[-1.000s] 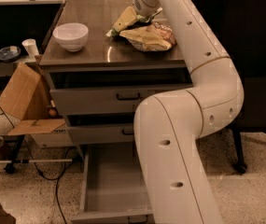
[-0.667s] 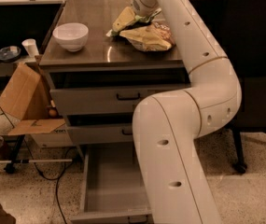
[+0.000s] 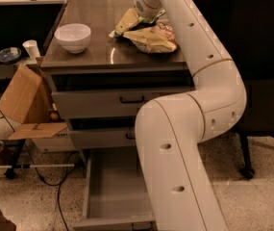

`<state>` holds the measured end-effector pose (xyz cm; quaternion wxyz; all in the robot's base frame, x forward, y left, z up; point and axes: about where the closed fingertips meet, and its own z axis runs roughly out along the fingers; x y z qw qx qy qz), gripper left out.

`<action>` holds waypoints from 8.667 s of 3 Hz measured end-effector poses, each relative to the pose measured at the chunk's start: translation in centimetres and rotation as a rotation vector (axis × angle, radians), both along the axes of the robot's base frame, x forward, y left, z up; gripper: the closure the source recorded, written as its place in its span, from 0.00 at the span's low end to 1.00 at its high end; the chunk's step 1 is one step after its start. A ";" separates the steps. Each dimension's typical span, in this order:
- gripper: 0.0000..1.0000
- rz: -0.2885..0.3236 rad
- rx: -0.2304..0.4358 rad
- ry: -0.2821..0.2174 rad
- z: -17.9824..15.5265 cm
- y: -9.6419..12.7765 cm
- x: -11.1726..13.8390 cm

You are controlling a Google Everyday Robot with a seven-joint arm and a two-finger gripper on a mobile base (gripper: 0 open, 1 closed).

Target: Place green jalapeno chip bag into bottom drawer

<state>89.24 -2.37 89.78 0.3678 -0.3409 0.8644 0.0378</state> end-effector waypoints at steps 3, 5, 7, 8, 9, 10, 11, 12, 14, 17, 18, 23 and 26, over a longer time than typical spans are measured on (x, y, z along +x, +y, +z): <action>0.00 0.023 -0.089 -0.014 -0.5 0.0 0.3; 0.00 0.030 -0.129 -0.017 -0.8 0.1 0.5; 0.00 0.031 -0.159 -0.010 -1.1 0.3 0.5; 0.17 0.030 -0.175 -0.011 -1.2 0.4 0.5; 0.48 0.034 -0.187 -0.014 -1.1 0.6 0.6; 0.71 0.036 -0.189 -0.015 -1.1 0.7 0.6; 0.94 0.038 -0.191 -0.020 -1.0 0.7 0.6; 1.00 0.020 -0.203 -0.067 1.0 0.2 1.0; 1.00 -0.034 -0.196 -0.145 5.0 -1.0 1.2; 1.00 -0.162 -0.127 -0.244 11.8 -8.2 -0.2; 1.00 -0.165 -0.126 -0.264 13.4 -10.7 -1.2; 1.00 -0.188 -0.225 -0.282 14.2 -11.3 -1.1; 1.00 -0.089 -0.268 -0.287 16.9 -10.2 -3.6</action>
Offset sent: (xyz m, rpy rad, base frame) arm 0.0201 -0.0075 0.0152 -0.0792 -0.0252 0.0119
